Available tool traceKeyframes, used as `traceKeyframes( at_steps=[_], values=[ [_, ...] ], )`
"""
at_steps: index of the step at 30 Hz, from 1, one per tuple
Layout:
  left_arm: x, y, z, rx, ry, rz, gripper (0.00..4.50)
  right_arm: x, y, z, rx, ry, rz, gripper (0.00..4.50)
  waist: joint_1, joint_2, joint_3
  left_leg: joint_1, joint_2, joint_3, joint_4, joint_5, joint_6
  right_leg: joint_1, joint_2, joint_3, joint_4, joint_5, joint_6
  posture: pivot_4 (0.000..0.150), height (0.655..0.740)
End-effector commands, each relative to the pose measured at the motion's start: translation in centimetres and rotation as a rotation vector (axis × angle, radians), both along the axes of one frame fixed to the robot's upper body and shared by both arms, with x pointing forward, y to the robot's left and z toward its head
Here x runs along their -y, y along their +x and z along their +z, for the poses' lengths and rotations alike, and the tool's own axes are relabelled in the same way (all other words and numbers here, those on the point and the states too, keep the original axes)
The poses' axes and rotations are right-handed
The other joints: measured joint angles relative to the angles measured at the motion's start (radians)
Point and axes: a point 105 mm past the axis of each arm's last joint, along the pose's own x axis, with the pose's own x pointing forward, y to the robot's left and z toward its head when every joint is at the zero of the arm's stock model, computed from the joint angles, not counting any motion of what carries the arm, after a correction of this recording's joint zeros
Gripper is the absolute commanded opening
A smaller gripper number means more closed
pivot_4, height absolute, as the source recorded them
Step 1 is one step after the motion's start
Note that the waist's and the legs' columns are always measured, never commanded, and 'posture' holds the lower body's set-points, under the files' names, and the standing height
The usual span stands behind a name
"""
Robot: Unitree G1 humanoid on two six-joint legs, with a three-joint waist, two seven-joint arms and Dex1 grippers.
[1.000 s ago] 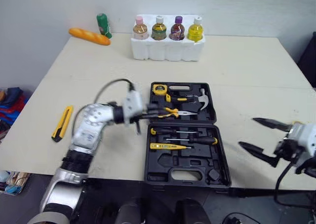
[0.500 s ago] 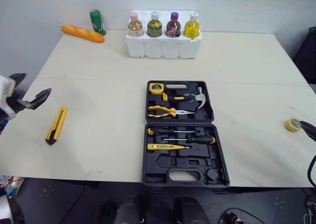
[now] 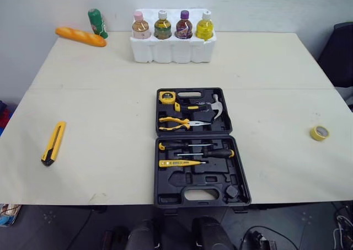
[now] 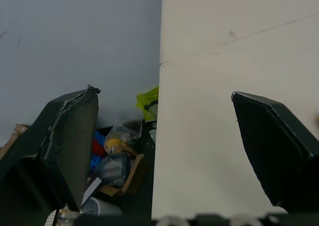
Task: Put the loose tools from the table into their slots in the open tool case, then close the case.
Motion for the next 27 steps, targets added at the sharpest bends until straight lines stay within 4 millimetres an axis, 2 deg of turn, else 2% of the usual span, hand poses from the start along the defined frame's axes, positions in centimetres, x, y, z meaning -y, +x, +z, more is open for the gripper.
traceKeyframes(
  at_steps=[1, 6, 8, 11, 13, 16, 20, 22, 27],
  values=[
    [0.3, -0.1, 0.6, 0.018, 0.009, -0.026, 4.48, -1.1, 1.0, 0.5, 0.021, -0.021, 0.055, 4.5, -0.006, 0.0, 0.0, 0.0, 0.0, 0.0, 0.0, 0.0, 0.0, 0.0, 0.0, 0.0, 0.001, 0.0, 0.0, 0.15, 0.74],
    [0.9, -0.1, 1.0, 0.007, 0.02, -0.064, 4.48, -2.3, 2.2, 0.1, 0.023, 0.016, 0.131, 4.5, -0.012, 0.0, 0.0, -0.001, 0.0, 0.001, 0.0, 0.0, 0.0, 0.0, 0.0, -0.001, 0.001, 0.0, 0.0, 0.15, 0.74],
    [2.7, 0.1, 1.3, -0.008, -0.004, -0.177, 4.48, -4.5, 3.5, -0.2, 0.022, 0.071, 0.272, 4.5, -0.015, -0.001, 0.0, 0.0, 0.0, 0.001, 0.001, 0.0, 0.0, 0.0, 0.0, -0.001, 0.001, 0.0, 0.0, 0.15, 0.74],
    [5.1, 0.5, 0.9, -0.105, -0.024, -0.295, 4.48, -8.2, 4.7, 0.9, 0.079, 0.21, 0.532, 4.5, -0.016, -0.003, 0.001, 0.0, 0.001, 0.001, 0.002, 0.0, 0.0, 0.0, 0.002, 0.0, 0.002, 0.0, 0.0, 0.15, 0.74],
    [6.2, 0.4, 0.9, -0.171, -0.09, -0.337, 4.48, -11.6, 4.9, 1.6, 0.078, 0.329, 0.744, 4.5, -0.015, -0.003, 0.002, 0.0, 0.0, 0.001, 0.002, 0.0, 0.001, 0.0, 0.002, 0.001, 0.004, 0.0, 0.0, 0.15, 0.74],
    [8.0, -0.8, -0.1, -0.33, -0.186, -0.406, 4.48, -15.0, 5.0, 1.7, 0.014, 0.336, 0.874, 4.5, -0.009, -0.002, 0.002, -0.001, 0.001, 0.0, 0.002, 0.0, 0.001, -0.001, 0.001, 0.003, 0.006, 0.0, 0.0, 0.15, 0.74],
    [7.3, -2.0, -1.3, -0.467, -0.273, -0.253, 4.48, -19.5, 5.6, 2.4, -0.002, 0.374, 1.018, 4.5, -0.006, -0.002, 0.002, -0.002, 0.001, -0.002, 0.003, 0.0, 0.001, 0.0, 0.0, 0.004, 0.005, -0.001, -0.001, 0.15, 0.74],
    [7.4, -2.2, -2.1, -0.551, -0.303, -0.168, 4.48, -22.7, 5.8, 2.1, -0.049, 0.391, 1.132, 4.5, -0.003, -0.003, 0.002, -0.002, 0.001, -0.003, 0.003, 0.0, 0.001, 0.0, 0.0, 0.004, 0.006, -0.001, -0.001, 0.15, 0.74],
    [7.9, -2.5, -3.4, -0.643, -0.326, -0.03, 4.48, -27.6, 5.1, 1.2, -0.141, 0.414, 1.321, 4.5, 0.016, -0.002, 0.002, -0.002, 0.001, -0.004, 0.002, 0.001, -0.001, -0.002, 0.0, 0.004, 0.007, -0.001, -0.003, 0.15, 0.74]
  ],
)
